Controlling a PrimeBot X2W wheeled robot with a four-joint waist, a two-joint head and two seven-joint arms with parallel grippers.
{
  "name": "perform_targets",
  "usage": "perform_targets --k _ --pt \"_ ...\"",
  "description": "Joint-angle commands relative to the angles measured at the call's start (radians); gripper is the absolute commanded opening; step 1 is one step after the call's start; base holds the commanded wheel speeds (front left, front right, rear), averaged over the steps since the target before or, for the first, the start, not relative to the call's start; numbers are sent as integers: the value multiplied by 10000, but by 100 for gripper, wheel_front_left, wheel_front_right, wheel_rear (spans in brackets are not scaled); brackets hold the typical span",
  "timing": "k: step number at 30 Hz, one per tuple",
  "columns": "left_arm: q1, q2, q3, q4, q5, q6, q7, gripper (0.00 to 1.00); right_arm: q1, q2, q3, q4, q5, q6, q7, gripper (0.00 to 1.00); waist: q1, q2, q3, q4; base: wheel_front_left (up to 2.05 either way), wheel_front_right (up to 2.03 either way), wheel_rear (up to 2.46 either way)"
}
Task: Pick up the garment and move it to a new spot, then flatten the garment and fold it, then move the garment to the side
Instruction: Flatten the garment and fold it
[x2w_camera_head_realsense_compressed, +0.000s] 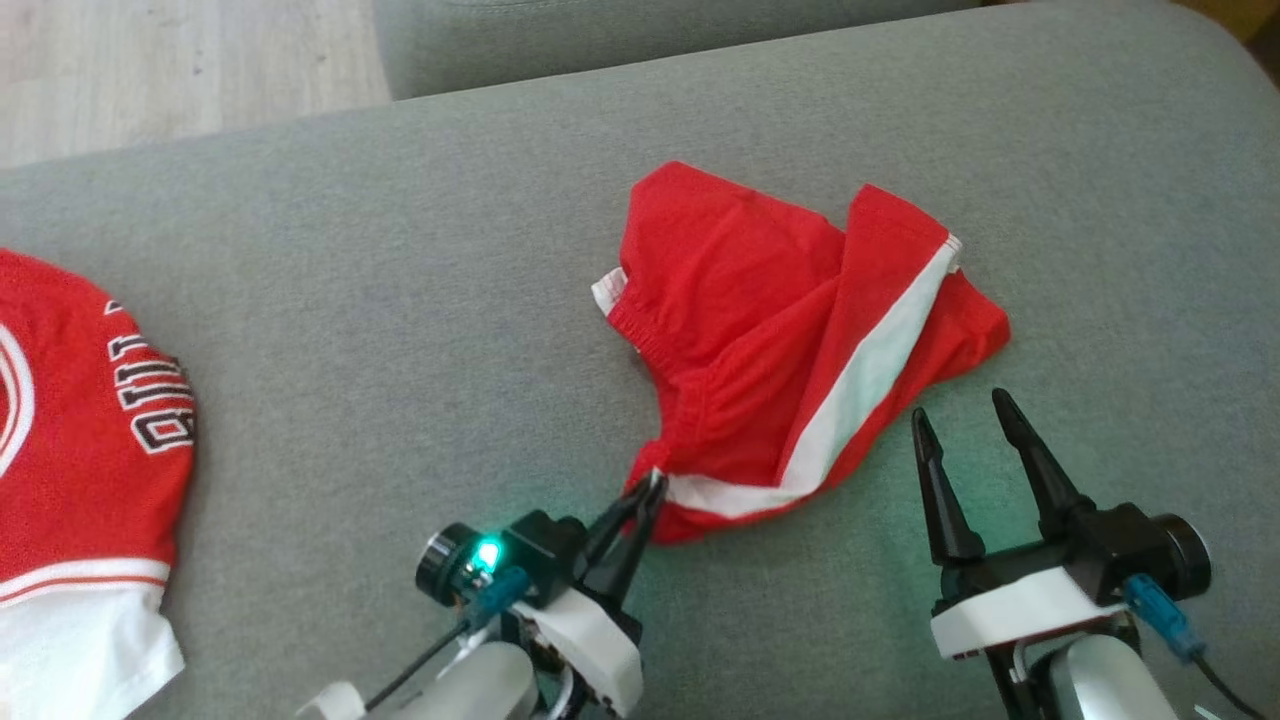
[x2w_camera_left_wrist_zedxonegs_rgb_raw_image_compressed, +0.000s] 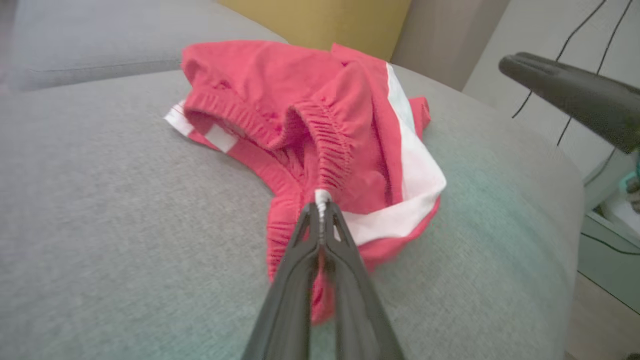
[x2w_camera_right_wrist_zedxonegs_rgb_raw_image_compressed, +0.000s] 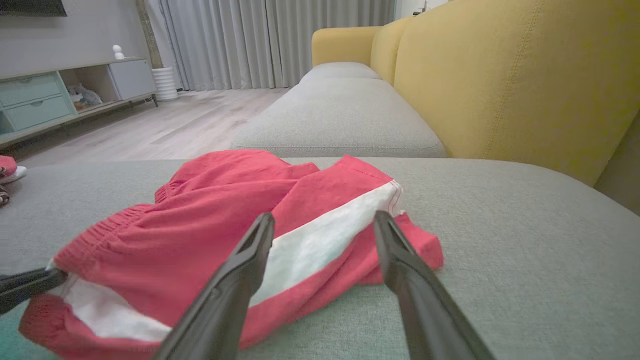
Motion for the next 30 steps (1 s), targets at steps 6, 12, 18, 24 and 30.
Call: perform_targets --k 6,12,18,24,30 --pt "-207 607 1024 -1215 -180 559 -477 0 -45 -49 136 -232 453 -7 -24 100 -1 0 -114 281 0 0 0" --pt "80 1599 1739 -2458 -349 1059 -440 0 -29 -134 459 -298 841 -7 -24 100 -1 0 -179 568 0 0 0" --pt "164 2325 2292 -3189 -468 1425 -305 0 -72 -400 754 -146 1129 -7 -24 100 -1 0 -95 877 0 0 0" --pt "96 2552 2479 -3437 -467 1602 -251 0 -361 -658 897 413 1375 -7 -25 100 -1 0 -12 1073 0 0 0" --pt "2 2563 2449 -3522 -453 1636 -215 0 -1177 -1266 1597 1713 1531 -7 -25 100 -1 0 67 1231 0 0 0"
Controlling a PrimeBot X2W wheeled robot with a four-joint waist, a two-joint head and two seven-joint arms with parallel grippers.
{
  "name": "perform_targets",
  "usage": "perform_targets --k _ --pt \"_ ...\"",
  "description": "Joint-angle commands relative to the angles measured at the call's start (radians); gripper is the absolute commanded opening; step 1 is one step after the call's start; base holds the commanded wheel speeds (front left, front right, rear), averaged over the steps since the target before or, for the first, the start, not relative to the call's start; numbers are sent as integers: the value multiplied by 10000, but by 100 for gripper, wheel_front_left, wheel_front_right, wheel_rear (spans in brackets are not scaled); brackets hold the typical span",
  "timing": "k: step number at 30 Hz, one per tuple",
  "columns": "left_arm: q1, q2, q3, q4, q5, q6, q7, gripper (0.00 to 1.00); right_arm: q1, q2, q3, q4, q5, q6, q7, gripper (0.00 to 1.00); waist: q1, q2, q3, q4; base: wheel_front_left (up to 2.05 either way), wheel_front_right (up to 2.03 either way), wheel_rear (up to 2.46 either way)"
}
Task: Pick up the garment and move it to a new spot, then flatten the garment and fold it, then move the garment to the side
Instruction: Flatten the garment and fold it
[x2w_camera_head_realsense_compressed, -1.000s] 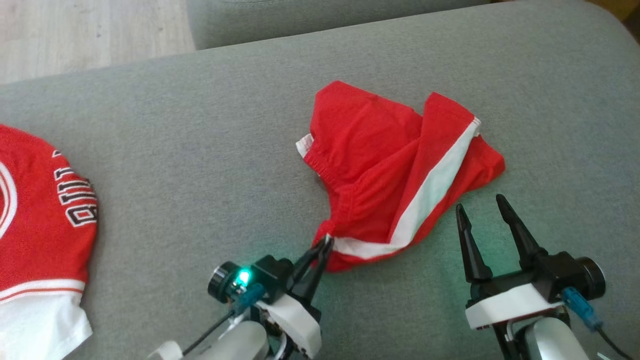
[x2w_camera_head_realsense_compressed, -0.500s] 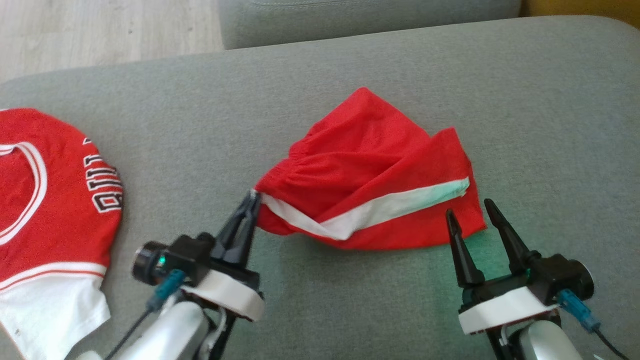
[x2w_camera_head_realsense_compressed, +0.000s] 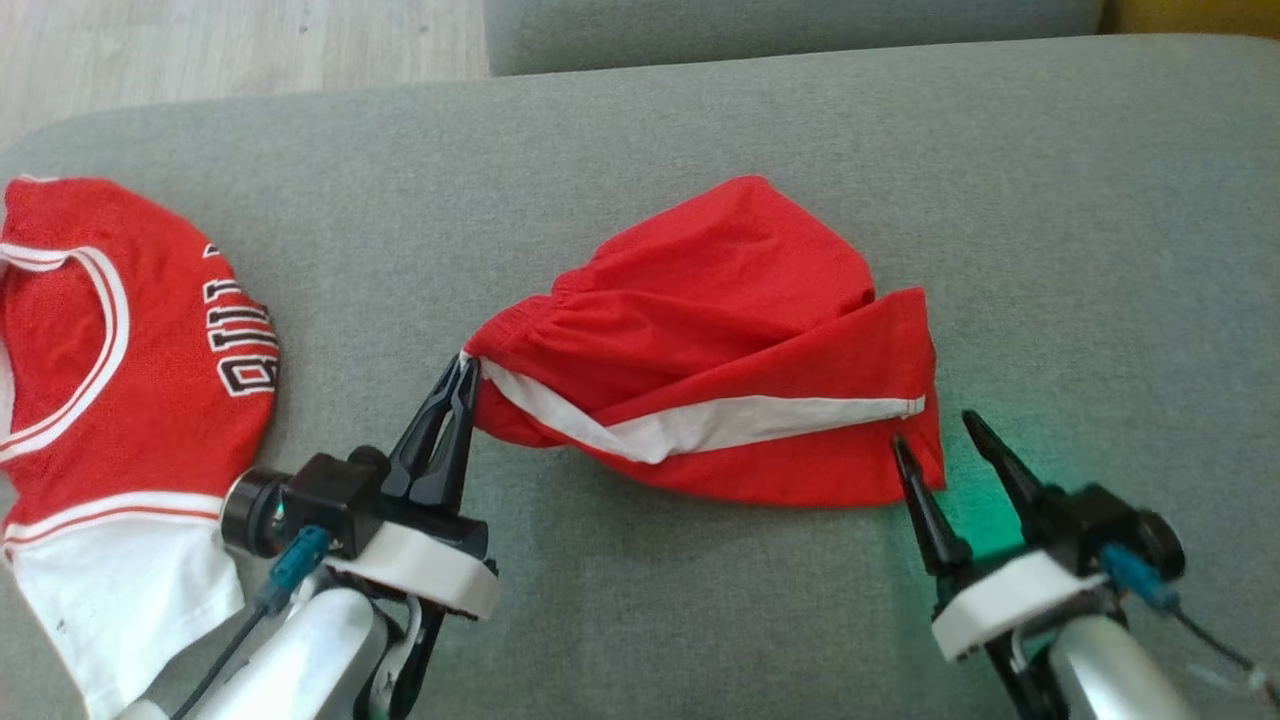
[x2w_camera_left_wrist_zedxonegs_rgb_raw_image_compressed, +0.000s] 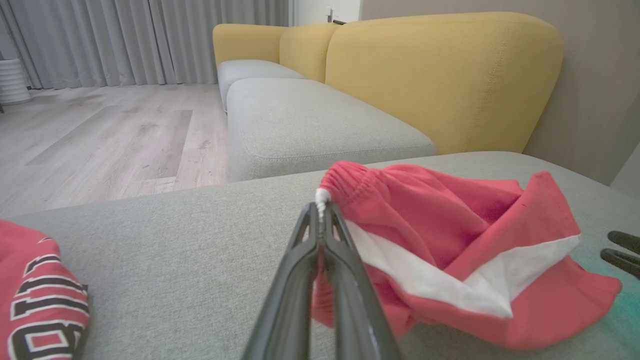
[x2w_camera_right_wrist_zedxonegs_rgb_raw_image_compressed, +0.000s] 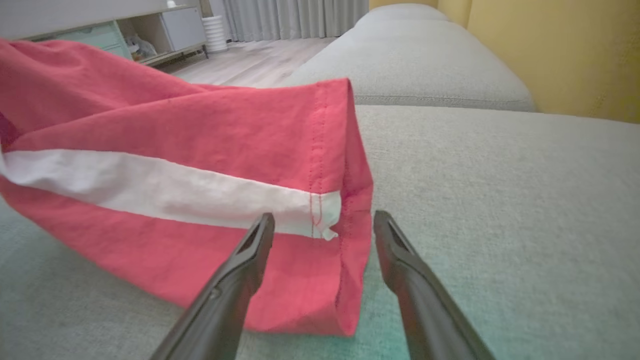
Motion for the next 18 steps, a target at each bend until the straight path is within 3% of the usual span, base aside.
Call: perform_targets --k 1,9,10,11,12,18 --pt "-480 259 398 -310 5 77 -20 0 -411 -183 287 -174 72 -7 -30 100 0 0 24 36 0 0 0" --pt "-676 161 212 -325 84 38 45 0 -1364 -502 840 1081 189 -7 -30 100 0 0 164 297 0 0 0" --pt "-699 144 192 -326 90 34 45 0 -1444 -513 921 1176 206 -7 -30 79 0 0 179 322 0 0 0" --pt "-718 127 173 -324 94 29 46 0 -1514 -518 961 1262 227 -7 -30 28 0 0 189 344 0 0 0" --pt "-734 115 155 -320 98 25 46 0 -1569 -510 984 1312 272 -7 -30 0 0 0 200 361 0 0 0" --pt "-802 157 182 -343 152 94 -37 0 -1669 -482 859 881 517 -7 -30 0 0 0 195 272 0 0 0"
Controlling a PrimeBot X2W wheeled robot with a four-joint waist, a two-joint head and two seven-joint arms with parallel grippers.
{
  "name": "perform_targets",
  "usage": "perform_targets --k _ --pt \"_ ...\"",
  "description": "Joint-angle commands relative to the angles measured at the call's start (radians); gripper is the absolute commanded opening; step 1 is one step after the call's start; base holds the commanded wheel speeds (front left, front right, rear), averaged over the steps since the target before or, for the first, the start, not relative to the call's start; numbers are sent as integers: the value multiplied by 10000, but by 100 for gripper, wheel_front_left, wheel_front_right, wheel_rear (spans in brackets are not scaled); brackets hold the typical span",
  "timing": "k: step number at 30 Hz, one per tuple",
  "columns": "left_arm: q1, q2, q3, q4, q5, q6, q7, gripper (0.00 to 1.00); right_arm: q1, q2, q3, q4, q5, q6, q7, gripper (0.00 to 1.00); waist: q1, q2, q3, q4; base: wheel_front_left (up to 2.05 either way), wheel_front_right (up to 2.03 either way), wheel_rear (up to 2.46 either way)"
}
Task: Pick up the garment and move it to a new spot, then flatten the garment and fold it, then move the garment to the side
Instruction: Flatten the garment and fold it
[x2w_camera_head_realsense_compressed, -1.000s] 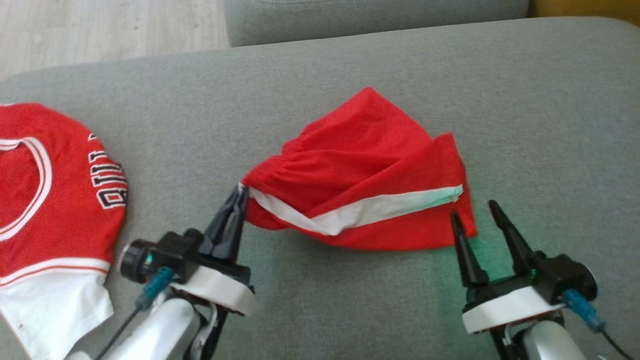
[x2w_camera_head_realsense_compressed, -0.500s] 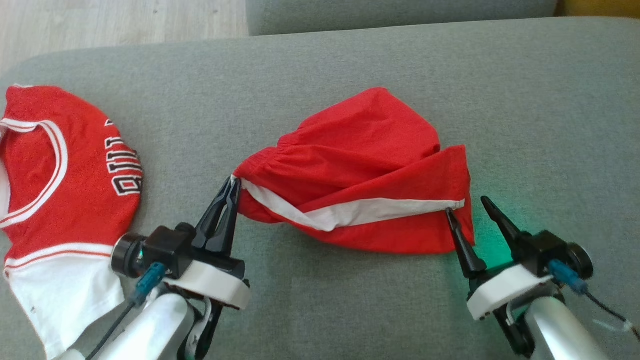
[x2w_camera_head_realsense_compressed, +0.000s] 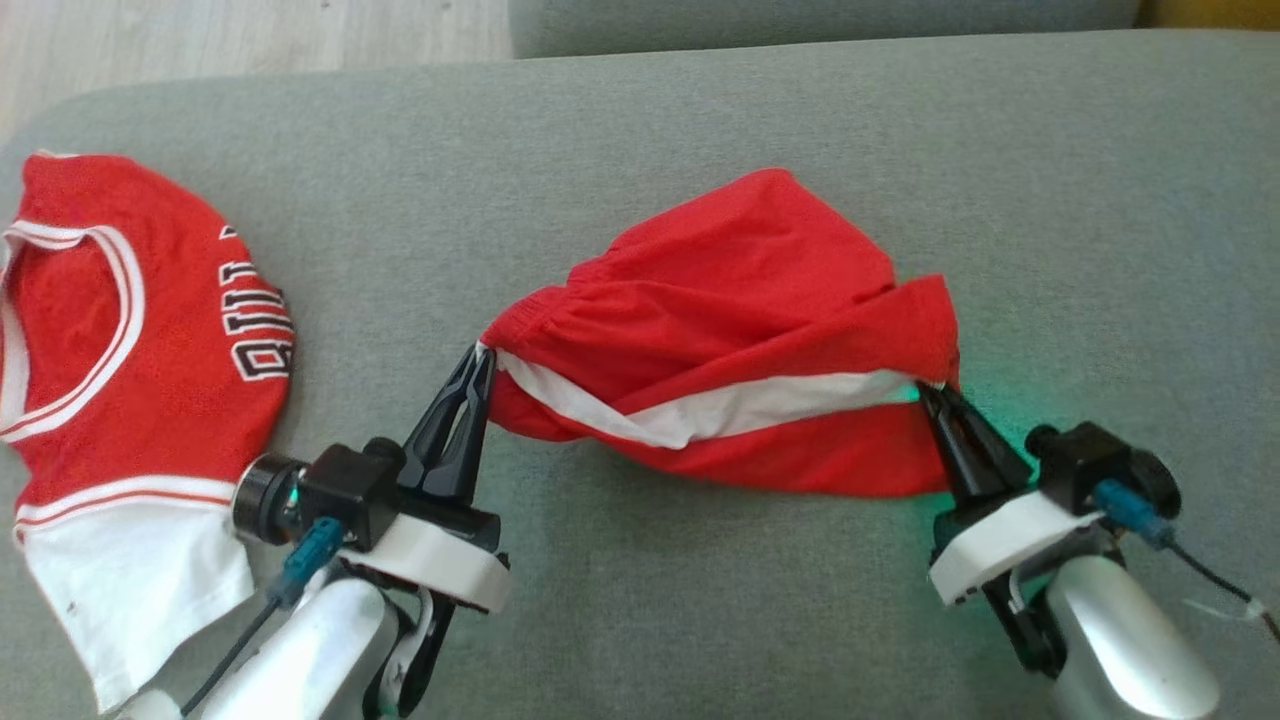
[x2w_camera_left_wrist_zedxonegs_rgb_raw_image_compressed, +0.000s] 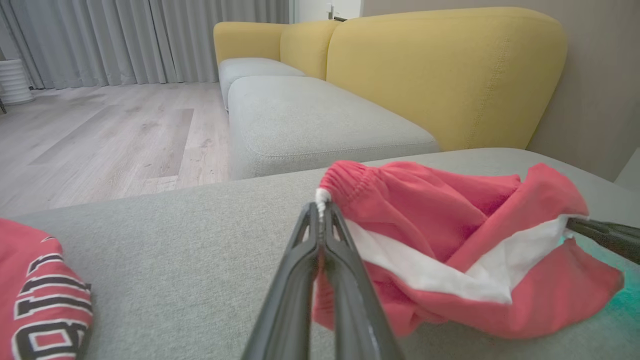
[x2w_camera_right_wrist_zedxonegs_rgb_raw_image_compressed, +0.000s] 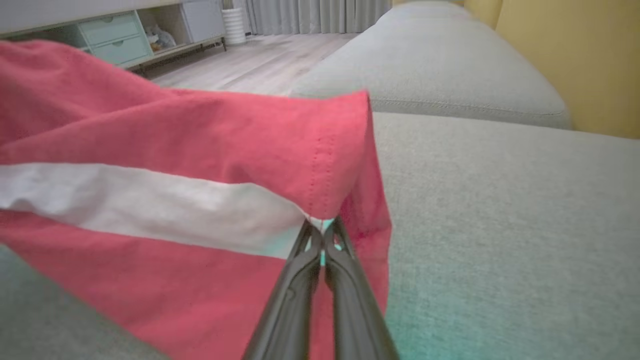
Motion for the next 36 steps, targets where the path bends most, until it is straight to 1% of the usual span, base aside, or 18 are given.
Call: perform_targets --k 1,6,10,13,14,15,16,18,21,24,26,28,31,33,35,36 --pt "-569 232 426 -355 59 100 -140 0 -183 -88 55 -559 107 -7 -38 0 0 0 -34 -95 0 0 0" --pt "-715 404 465 -676 118 6 -210 0 -39 -251 -324 -1545 92 -7 -38 0 0 0 -145 -384 0 0 0" --pt "-1038 707 435 -1172 334 -105 -81 0 -10 -485 -867 -2832 55 -7 -38 0 0 0 -260 -732 0 0 0" --pt "-1528 874 524 -1847 390 -240 110 0 -116 -767 -1528 -3947 217 -7 -38 0 0 0 -294 -980 0 0 0" --pt "-1769 918 576 -2106 404 -299 190 0 -203 -874 -1772 -4294 331 -7 -38 0 0 0 -285 -1054 0 0 0" --pt "-2375 935 736 -2611 346 -439 392 0 -527 -1261 -2129 -4842 482 -7 -38 0 0 0 -230 -1194 0 0 0" --pt "-2375 935 736 -2611 346 -439 392 0 -527 -1261 -2129 -4842 482 -7 -38 0 0 0 -230 -1194 0 0 0" --pt "-3223 956 903 -2971 390 -583 681 0 -1085 -1673 -2488 -5220 647 -7 -38 0 0 0 -83 -1310 0 0 0" --pt "-4752 867 965 -2991 499 -1002 1202 0 -2151 -2242 -2817 -5217 917 -7 -12 0 0 0 229 -1416 0 0 0" --pt "-6352 477 976 -2364 444 -1416 1715 0 -3539 -2744 -2789 -4732 1332 -7 170 0 0 0 841 -1467 0 0 0" --pt "-7356 62 975 -1680 367 -1676 1845 0 -4538 -3005 -2637 -4231 1625 -7 196 0 0 0 1286 -1469 0 0 0" --pt "-8315 -331 935 -893 475 -1899 1738 0 -5505 -3223 -2466 -3643 1773 -7 154 0 0 0 1714 -1457 0 0 0" --pt "-9578 -934 904 365 914 -2059 869 0 -6786 -3387 -2300 -2861 1727 -7 31 0 0 0 2199 -1432 0 0 0" --pt "-10154 -1274 935 1121 1210 -2021 72 0 -7444 -3348 -2392 -2542 1646 -7 -18 0 0 0 2394 -1438 0 0 0" --pt "-10480 -1516 947 1651 1463 -1985 -419 0 -7880 -3258 -2646 -2632 1446 -7 -29 0 0 0 2491 -1446 0 0 0" --pt "-10491 -1622 946 1834 1502 -2038 -553 0 -7929 -3188 -2735 -2729 1359 -7 -31 0 0 0 2506 -1455 0 0 0"
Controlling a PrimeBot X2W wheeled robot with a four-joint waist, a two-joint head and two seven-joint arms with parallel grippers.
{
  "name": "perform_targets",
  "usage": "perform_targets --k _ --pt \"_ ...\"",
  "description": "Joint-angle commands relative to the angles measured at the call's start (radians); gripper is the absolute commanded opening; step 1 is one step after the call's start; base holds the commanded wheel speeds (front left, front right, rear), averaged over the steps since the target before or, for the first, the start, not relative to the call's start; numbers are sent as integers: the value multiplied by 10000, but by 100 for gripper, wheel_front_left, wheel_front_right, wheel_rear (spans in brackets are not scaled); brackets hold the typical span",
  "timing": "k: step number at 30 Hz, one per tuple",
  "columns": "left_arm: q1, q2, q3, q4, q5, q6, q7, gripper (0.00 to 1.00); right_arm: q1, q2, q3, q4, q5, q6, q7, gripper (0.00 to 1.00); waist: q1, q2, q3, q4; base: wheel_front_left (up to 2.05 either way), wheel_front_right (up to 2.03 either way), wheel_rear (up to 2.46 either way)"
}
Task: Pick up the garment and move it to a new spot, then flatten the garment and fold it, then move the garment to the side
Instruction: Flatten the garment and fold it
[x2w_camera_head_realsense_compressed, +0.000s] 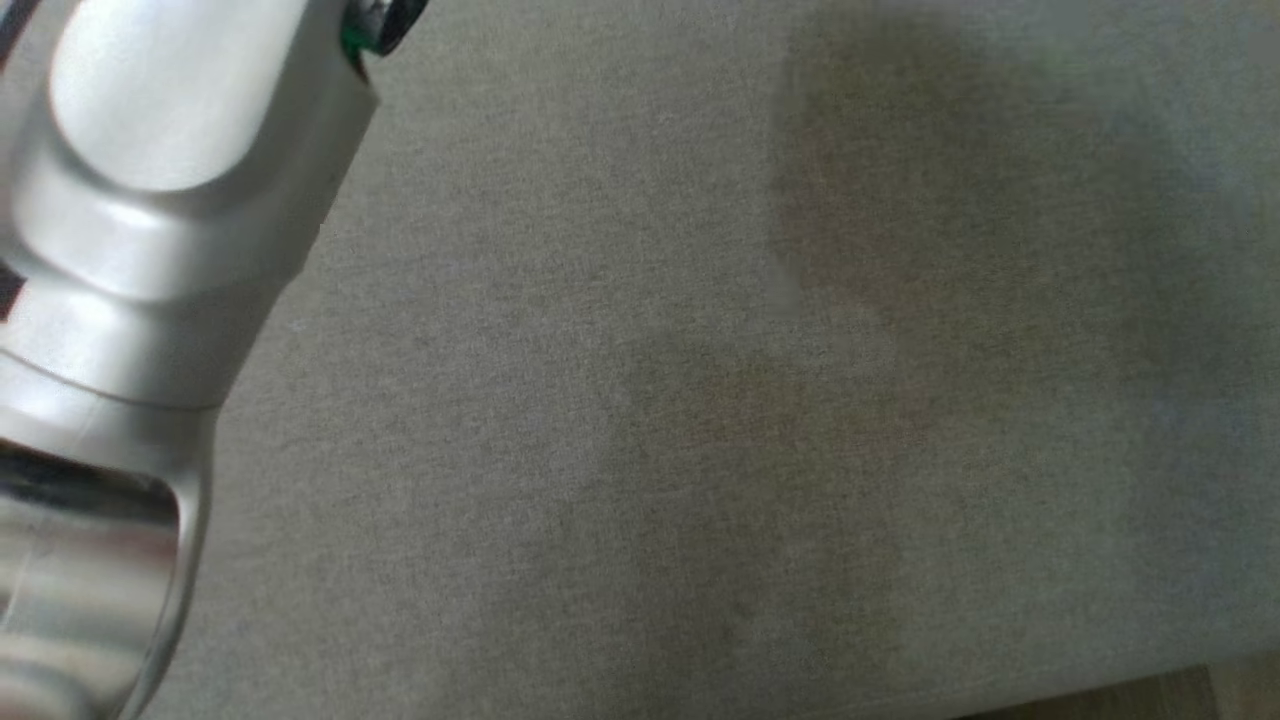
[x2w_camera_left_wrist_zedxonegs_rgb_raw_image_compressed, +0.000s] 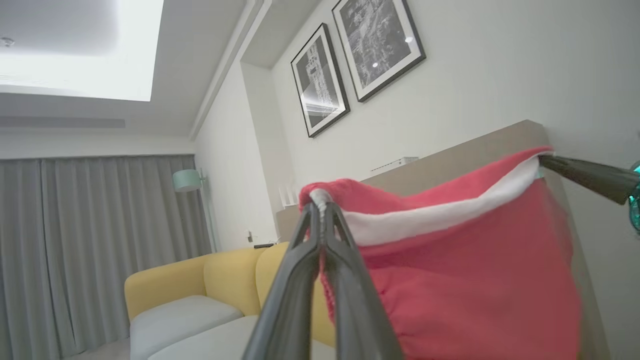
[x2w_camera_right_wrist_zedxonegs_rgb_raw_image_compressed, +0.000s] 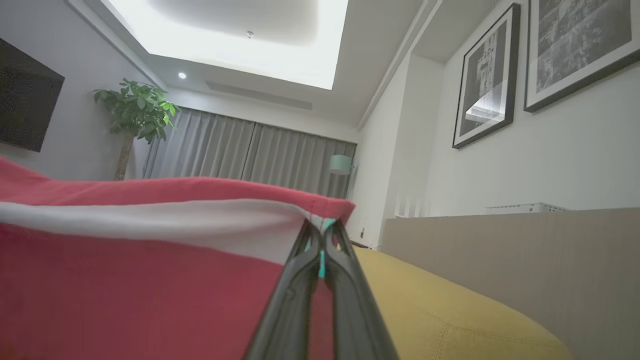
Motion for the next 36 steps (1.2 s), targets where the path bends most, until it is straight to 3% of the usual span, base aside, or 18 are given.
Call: perform_targets --k 1,8,15,22,28,32,36 --pt "-208 209 282 -135 95 -48 -69 0 62 -5 -95 -405 -77 -7 -46 0 -5 0 64 -19 0 0 0" --pt "2442 852 -742 -219 897 -204 -173 0 2784 432 121 -678 37 -7 -49 0 -5 0 -202 -172 0 0 0" --pt "6822 1368 -1090 -1120 665 352 -177 0 6408 714 -387 -683 348 -7 -50 0 -5 0 -692 -289 0 0 0" --pt "10182 1885 -1169 -2571 622 860 -178 0 9628 818 -1335 -1814 412 -7 -50 0 -5 0 -1395 -305 0 0 0" --pt "11006 2039 -1232 -3448 420 1093 -79 0 10646 906 -2017 -2881 441 -7 429 0 -5 0 -1579 -136 0 0 0" --pt "10408 1522 -1066 -3639 20 1093 377 0 10130 866 -2141 -3072 524 -7 1042 0 -5 0 -1409 176 0 0 0" --pt "9396 625 -873 -3239 -396 1089 754 0 8985 418 -1659 -2684 490 -7 1704 0 -5 0 -1043 550 0 0 0"
